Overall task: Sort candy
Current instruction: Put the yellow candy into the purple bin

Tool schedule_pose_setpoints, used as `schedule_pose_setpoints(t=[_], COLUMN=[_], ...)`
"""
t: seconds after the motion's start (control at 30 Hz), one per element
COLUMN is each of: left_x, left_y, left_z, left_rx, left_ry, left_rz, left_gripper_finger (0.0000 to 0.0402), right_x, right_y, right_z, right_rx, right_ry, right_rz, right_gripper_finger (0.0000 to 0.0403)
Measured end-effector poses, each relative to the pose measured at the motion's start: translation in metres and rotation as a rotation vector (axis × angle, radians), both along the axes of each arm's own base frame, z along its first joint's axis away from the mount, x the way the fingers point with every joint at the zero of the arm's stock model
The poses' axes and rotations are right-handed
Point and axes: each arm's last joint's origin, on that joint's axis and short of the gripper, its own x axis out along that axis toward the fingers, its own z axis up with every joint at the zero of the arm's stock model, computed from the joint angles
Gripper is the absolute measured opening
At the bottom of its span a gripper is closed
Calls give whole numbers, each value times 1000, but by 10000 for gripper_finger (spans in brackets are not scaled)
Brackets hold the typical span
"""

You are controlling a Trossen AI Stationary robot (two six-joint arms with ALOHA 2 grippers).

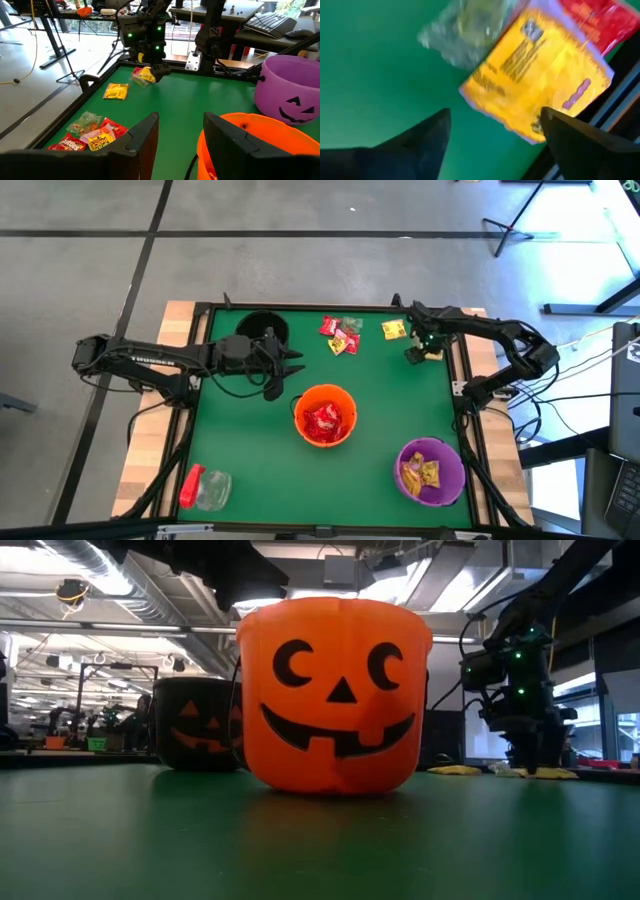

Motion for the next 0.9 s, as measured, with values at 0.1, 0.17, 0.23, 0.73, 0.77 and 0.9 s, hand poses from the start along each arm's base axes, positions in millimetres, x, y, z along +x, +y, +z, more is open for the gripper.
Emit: schedule_pose_setpoints(t=[0.1,0.17,0.23,0.73,0.77,0.9], left_x=[0,0,0,0,0,0], left_y=[0,0,0,-2,-3,-4], left_z=[0,0,0,0,0,0], left_rx=[0,0,0,16,18,18], left_ry=[0,0,0,4,4,5], left_rz=[0,0,0,-14,-17,-20], left_gripper_finger=[149,149,149,149,149,149], right_x=[2,3,3,20,22,33], right_y=[-3,-5,-5,1,2,13], right_z=[1,-1,-4,-10,-10,-10], right_rx=[-38,-42,-34,242,268,312], right_ry=[-21,-17,14,-172,-200,-234], right_rz=[-43,-56,-55,-57,-52,7], right_gripper_finger=[334,342,342,291,289,283])
